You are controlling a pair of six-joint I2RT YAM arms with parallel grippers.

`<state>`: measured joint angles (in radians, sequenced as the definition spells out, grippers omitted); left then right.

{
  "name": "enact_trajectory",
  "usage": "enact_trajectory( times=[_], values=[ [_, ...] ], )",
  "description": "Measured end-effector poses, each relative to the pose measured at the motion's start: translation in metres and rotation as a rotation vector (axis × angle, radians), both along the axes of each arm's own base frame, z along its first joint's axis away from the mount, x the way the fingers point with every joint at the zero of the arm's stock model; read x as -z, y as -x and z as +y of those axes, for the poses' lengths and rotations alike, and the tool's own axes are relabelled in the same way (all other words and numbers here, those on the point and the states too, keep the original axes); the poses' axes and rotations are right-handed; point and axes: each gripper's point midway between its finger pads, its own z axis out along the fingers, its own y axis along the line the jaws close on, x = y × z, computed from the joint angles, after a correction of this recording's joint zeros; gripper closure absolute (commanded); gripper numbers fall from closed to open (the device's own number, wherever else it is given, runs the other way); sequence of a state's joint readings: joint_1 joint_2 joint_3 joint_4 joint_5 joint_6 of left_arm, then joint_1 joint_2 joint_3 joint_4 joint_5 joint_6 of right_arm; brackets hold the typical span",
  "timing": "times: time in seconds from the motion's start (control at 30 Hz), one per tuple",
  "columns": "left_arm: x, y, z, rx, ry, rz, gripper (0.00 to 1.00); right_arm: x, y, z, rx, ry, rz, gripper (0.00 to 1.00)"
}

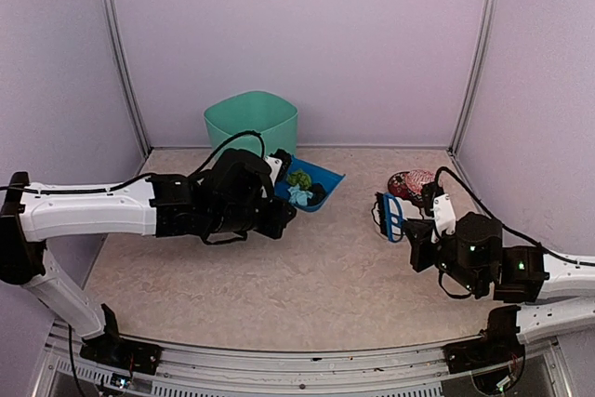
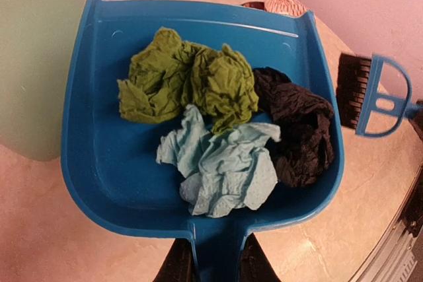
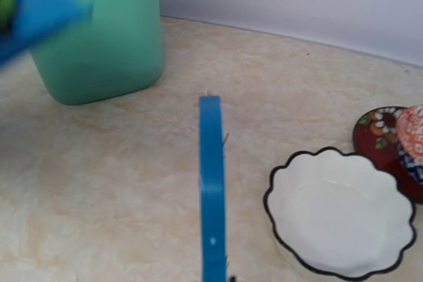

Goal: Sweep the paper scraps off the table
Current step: Dump the paper scraps in the dustpan into the trash bin.

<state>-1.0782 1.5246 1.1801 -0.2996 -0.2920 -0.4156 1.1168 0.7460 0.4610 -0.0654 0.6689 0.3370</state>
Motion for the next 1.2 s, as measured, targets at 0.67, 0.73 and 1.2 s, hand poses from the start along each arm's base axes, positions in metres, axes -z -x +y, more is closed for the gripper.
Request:
enact_trajectory(
  times=[0.67,0.73,1.2],
  values=[
    [-0.134,-0.12,0.044,0.047,0.328,0.022,1.0,0.016,-0.001,0.031,-0.096,-0.105,0.103,1.0],
    [-0.136,-0.13,0.046,0.062,0.374,0.056,1.0,0.018,-0.001,0.033,-0.097,-0.117,0.118,1.0],
    [-0.134,-0.171,0.062,0.106,0.796,0.387,1.0,0.04,-0.002,0.047,-0.1,-0.157,0.227,1.0]
  ],
)
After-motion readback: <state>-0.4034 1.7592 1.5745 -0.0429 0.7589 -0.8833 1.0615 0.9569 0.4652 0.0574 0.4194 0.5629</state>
